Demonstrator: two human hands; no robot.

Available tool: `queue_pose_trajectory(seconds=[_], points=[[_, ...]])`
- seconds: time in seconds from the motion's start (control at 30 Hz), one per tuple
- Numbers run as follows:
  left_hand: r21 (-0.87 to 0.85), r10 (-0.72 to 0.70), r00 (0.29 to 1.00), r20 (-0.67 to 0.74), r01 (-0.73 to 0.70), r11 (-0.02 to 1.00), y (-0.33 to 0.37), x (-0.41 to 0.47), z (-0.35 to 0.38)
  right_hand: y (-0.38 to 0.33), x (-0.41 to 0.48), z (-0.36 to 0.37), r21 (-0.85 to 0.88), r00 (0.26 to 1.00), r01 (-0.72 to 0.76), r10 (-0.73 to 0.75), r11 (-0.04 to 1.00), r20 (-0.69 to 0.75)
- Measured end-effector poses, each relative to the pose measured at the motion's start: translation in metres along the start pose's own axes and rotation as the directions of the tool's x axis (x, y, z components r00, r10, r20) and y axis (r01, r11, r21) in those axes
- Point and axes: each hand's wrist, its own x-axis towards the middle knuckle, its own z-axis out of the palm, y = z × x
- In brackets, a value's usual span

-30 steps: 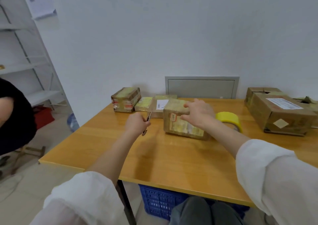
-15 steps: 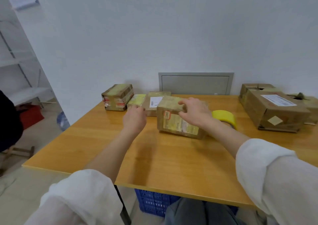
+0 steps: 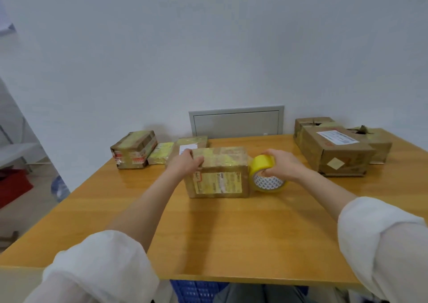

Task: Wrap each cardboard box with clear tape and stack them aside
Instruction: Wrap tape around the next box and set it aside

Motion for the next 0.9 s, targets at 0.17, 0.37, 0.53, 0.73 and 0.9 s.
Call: queue_pose_trajectory(seconds=[0.17,0.37,0.53,0.73,0.9], points=[[0.185,0.322,0.941,-0.104,-0.299,0.936,0.042,-0.015,-0.003,0.000,0.003,-0.004,-0.005,0.998,0.018,-0.017,1.000,0.060],[0.397,0.442,0.876,0.195,-0.482,0.781,0.080,-0.035,0.038,0.007,0.006,-0.002,0.041,0.997,0.012,-0.015,0.999,0.075],[0.418,0.449,0.875,0.181,-0.481,0.770,0.081,-0.026,0.024,0.010,0.008,-0.003,0.143,0.993,0.074,-0.086,0.987,0.077],[0.469,0.454,0.833,0.317,-0.554,0.688,0.114,-0.008,0.013,0.033,0.005,0.006,0.304,0.995,-0.045,0.017,0.952,0.094],[0.408,0.368,0.822,0.434,-0.544,0.734,0.117,0.008,0.017,0.030,0.006,0.000,0.365,0.998,0.054,-0.062,0.929,0.009]])
